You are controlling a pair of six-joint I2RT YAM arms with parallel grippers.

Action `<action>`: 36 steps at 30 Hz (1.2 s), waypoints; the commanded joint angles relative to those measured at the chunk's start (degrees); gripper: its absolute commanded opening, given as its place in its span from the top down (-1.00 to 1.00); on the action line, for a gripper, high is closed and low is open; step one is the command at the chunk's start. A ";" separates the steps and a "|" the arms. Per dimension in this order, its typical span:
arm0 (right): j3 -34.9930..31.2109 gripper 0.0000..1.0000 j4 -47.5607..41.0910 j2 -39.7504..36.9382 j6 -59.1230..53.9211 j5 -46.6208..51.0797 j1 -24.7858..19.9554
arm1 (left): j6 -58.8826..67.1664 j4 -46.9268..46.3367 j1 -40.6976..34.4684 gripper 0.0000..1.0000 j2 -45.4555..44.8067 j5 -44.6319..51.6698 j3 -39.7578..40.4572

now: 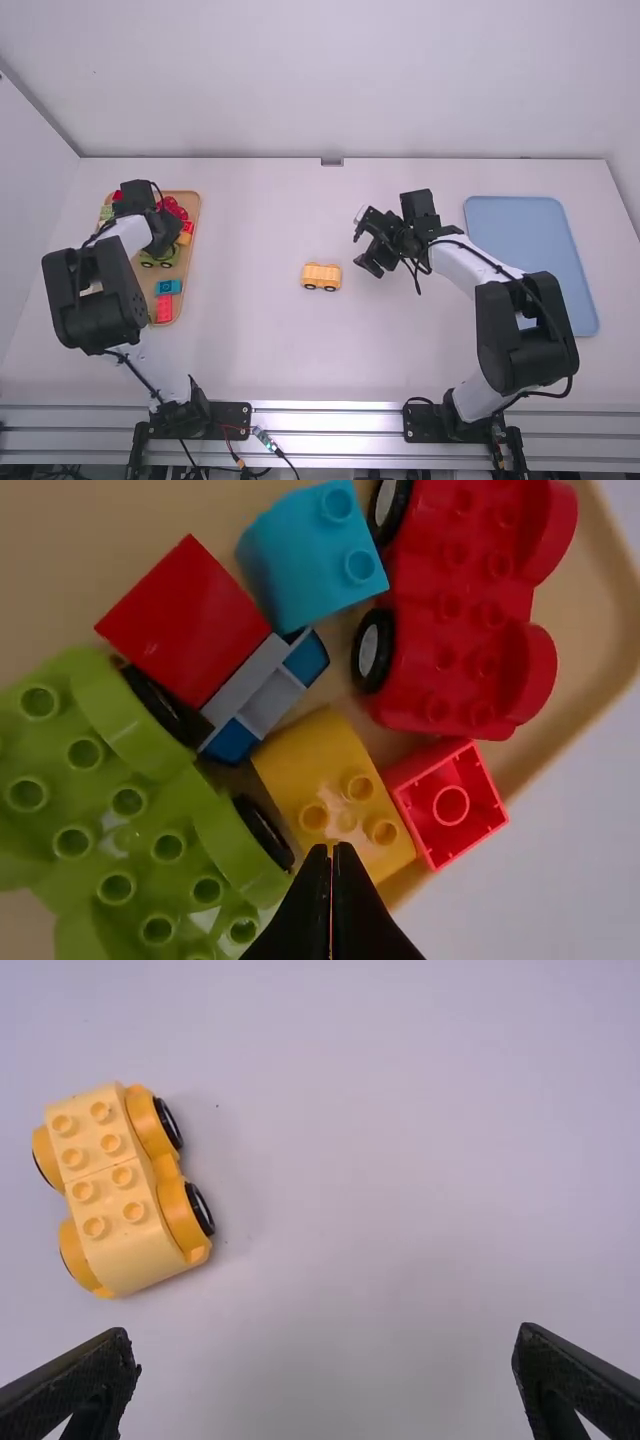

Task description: Assemble lego blocks to make yellow taxi

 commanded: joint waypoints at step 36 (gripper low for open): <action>-0.50 -0.98 -0.26 -0.83 0.15 -0.28 0.42 | -4.50 -6.50 0.22 -0.43 2.58 2.56 5.73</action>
